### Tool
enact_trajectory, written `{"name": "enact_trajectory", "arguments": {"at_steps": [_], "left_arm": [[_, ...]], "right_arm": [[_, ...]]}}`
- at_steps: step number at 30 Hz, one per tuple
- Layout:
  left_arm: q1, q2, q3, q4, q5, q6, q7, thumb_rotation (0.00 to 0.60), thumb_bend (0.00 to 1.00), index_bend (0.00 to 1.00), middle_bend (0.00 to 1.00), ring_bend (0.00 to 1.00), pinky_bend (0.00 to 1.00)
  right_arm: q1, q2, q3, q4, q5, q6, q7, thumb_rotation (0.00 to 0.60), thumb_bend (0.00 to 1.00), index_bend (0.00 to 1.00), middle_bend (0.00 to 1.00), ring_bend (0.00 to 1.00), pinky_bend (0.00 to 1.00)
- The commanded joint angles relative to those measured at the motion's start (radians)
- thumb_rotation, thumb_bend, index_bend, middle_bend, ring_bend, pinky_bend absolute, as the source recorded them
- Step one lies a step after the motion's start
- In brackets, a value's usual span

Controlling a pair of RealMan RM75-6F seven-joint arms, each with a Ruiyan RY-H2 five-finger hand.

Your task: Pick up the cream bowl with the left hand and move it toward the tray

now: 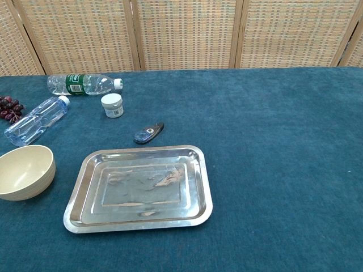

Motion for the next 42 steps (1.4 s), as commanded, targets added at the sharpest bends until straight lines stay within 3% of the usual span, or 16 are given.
{"name": "enact_trajectory", "arguments": {"at_steps": [1,8,13,18,24,31,42], "left_arm": [[-0.001,0.008,0.005,-0.009,-0.005,-0.012,-0.006,0.600,0.00,0.00,0.00,0.00,0.00],[-0.012,0.012,0.016,-0.009,0.002,-0.046,-0.012,0.600,0.00,0.00,0.00,0.00,0.00],[-0.059,-0.006,0.041,0.043,-0.006,-0.166,-0.011,0.600,0.00,0.25,0.00,0.00,0.00],[-0.107,-0.071,0.057,0.122,-0.023,-0.279,-0.026,0.600,0.05,0.38,0.00,0.00,0.00],[-0.160,-0.170,0.079,0.264,0.039,-0.353,-0.184,0.600,0.17,0.49,0.00,0.00,0.00],[-0.184,-0.245,0.095,0.369,0.087,-0.352,-0.250,0.600,0.21,0.51,0.00,0.00,0.00],[-0.225,-0.290,0.082,0.375,0.057,-0.401,-0.162,0.600,0.35,0.51,0.00,0.00,0.00]], "right_arm": [[-0.003,-0.007,0.003,0.008,-0.005,0.012,0.005,0.600,0.00,0.01,0.00,0.00,0.00],[-0.002,-0.006,0.001,0.004,0.001,0.003,-0.002,0.600,0.00,0.01,0.00,0.00,0.00],[0.000,-0.003,0.002,-0.002,0.007,-0.004,-0.005,0.600,0.00,0.01,0.00,0.00,0.00],[0.000,0.002,0.002,-0.003,0.013,-0.010,0.000,0.600,0.00,0.01,0.00,0.00,0.00],[0.002,0.005,0.002,-0.002,0.012,-0.015,0.006,0.600,0.00,0.01,0.00,0.00,0.00],[0.005,0.004,0.004,0.001,0.020,-0.022,0.007,0.600,0.00,0.01,0.00,0.00,0.00],[0.010,0.000,0.005,0.005,0.032,-0.035,-0.002,0.600,0.00,0.01,0.00,0.00,0.00]]}}
